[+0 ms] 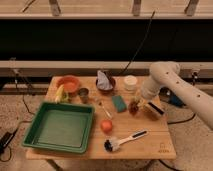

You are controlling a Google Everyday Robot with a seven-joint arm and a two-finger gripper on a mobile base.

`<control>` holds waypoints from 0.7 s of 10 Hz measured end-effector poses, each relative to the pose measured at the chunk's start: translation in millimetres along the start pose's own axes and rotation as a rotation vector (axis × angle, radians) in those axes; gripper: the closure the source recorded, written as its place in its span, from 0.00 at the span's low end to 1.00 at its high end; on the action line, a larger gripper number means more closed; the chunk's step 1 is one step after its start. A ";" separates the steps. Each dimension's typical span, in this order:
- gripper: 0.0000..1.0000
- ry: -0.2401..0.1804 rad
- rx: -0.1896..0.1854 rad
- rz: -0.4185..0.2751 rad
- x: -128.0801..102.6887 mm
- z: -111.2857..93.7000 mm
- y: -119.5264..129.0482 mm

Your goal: Place grapes in paper cup

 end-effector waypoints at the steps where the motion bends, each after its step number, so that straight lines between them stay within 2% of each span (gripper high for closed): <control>1: 1.00 0.008 0.019 0.003 5.5 -8.8 -6.4; 4: 1.00 0.032 0.090 0.022 25.3 -47.6 -33.6; 7: 1.00 0.035 0.101 0.023 27.3 -51.6 -37.7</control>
